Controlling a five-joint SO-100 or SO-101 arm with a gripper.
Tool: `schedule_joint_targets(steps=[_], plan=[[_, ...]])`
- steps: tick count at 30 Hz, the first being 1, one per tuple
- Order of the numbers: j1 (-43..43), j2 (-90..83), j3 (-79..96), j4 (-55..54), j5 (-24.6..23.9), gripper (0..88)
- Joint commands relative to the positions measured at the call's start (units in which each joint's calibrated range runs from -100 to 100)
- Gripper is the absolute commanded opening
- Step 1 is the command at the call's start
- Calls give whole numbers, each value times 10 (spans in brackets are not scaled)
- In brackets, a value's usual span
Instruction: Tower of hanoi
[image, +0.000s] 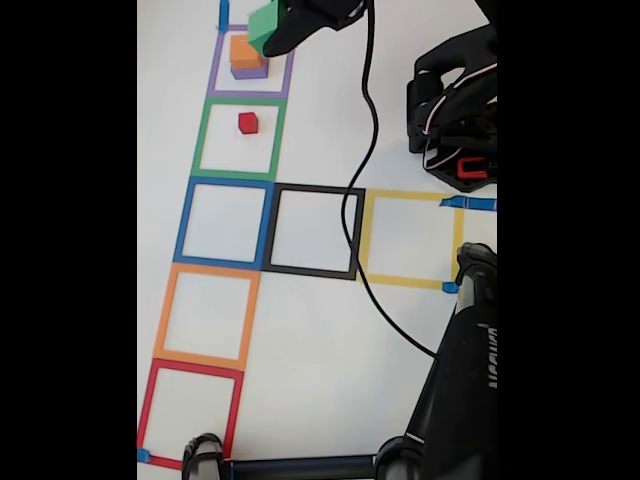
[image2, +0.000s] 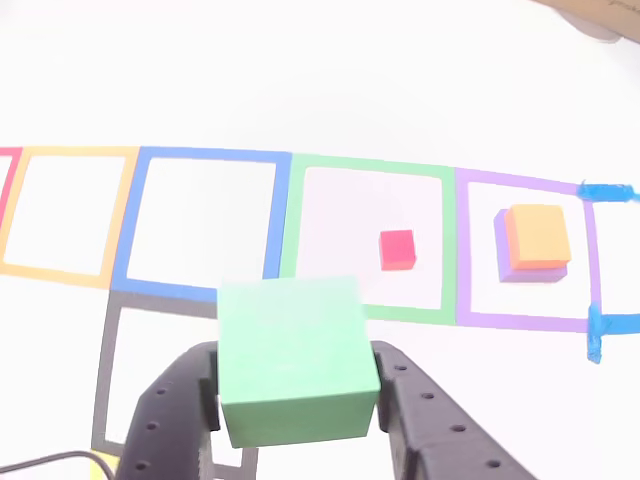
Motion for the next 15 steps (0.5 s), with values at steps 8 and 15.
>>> schedule_joint_targets(steps=[8, 15], plan=[[-70, -65, 287, -165, 89, 67], [-75, -61, 536, -446, 106, 72]])
